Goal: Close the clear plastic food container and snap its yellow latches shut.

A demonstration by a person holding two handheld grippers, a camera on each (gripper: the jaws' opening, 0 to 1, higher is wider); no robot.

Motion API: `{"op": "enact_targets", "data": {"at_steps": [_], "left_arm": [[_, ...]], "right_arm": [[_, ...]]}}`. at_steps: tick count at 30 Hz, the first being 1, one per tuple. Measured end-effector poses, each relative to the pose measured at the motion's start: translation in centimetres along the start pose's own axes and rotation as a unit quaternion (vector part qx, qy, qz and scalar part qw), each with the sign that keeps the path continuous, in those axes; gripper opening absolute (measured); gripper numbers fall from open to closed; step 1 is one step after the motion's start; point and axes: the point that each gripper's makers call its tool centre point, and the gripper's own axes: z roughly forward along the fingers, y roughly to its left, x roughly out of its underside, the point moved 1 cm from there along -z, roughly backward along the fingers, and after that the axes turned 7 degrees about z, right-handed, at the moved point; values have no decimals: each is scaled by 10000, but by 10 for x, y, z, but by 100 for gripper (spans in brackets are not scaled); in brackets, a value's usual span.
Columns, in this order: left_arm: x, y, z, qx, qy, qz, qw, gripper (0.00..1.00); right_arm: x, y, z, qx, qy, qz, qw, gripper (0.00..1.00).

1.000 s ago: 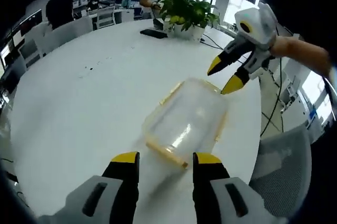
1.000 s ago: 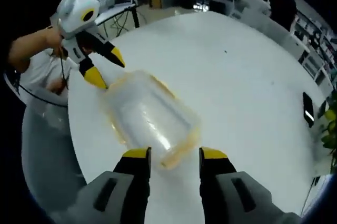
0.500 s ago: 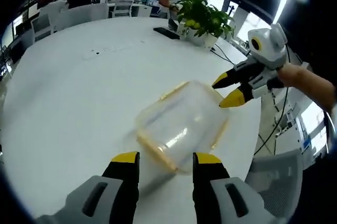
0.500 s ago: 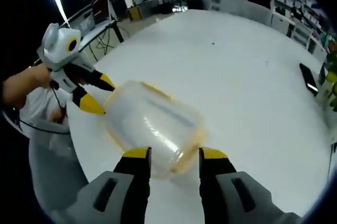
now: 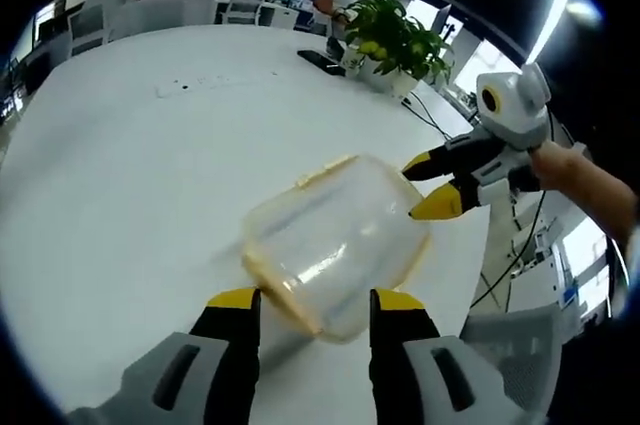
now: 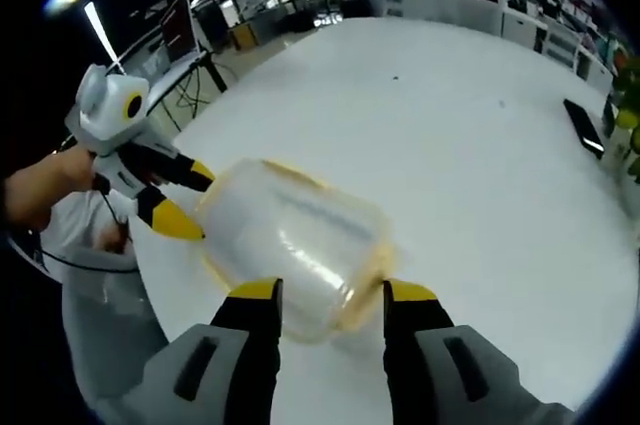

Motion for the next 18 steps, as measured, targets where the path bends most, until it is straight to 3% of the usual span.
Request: {"op": "enact_targets", "data": {"at_steps": [5,10,11,12,14,18], "left_arm": [[0,0,1,11,-22,-20,10000,38],[-3,2,5,-30,-133,-242,9996,35],[-4,-5,7,224,-175,-315,9991,35],[-4,6,6,-58,-260,-530,9982,35],[2,4,4,104,-201,-541,9983,35],[1,3,4,93,-187,-486,9986,35]], "right_arm": [[-1,1,2,26,-89,136,9999,36],[-1,1,9,40,-170,608,9980,33],[3,1,10,-6,-38,520,9986,33],[2,2,11,-4,-21,502,9987,33],[2,3,12,11,11,486,9988,33],[2,3,12,14,-37,526,9986,33]]}}
